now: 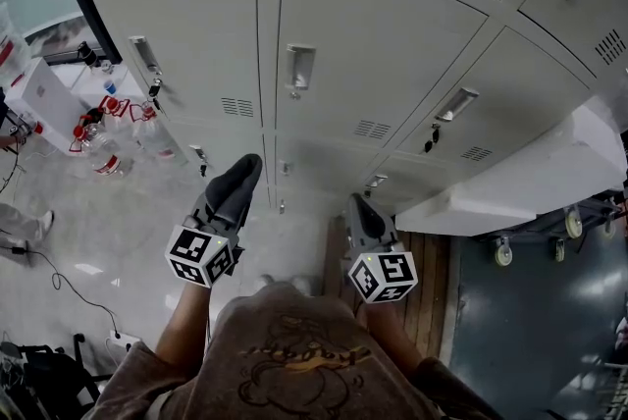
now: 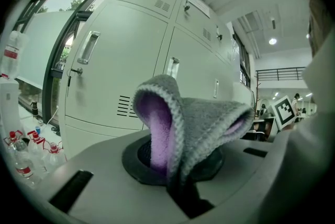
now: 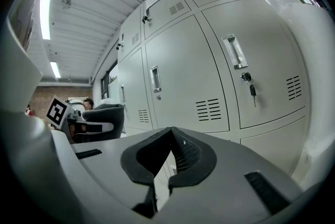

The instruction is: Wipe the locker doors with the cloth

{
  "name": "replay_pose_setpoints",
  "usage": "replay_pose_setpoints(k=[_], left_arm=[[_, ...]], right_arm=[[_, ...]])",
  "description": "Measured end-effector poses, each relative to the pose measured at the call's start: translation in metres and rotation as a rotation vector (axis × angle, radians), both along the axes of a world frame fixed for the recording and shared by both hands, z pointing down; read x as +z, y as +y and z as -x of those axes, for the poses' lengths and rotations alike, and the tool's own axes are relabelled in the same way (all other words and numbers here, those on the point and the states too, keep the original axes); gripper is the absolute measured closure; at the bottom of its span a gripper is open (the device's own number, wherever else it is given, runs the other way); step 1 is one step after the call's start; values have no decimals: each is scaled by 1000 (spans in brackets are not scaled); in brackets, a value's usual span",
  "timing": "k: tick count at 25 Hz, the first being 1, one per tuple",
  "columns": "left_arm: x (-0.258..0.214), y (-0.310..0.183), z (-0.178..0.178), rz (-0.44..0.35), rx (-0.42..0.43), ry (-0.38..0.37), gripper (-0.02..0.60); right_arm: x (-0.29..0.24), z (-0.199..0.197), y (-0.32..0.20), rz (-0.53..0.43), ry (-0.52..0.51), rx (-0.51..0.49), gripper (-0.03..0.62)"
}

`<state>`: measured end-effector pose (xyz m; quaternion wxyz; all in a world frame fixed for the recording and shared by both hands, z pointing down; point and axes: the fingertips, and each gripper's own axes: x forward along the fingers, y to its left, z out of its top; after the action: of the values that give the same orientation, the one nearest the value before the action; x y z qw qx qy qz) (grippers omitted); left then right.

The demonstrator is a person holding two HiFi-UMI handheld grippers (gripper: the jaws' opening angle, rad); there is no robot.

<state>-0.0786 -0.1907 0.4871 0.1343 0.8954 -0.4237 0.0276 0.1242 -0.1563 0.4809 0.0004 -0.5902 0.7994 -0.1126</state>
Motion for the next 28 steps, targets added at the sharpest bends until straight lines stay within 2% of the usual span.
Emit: replay_pose_setpoints(k=[28], left_arm=[[5, 14, -6, 13, 7, 0, 543]], right_arm=[[2, 4, 2, 4, 2, -14, 595]])
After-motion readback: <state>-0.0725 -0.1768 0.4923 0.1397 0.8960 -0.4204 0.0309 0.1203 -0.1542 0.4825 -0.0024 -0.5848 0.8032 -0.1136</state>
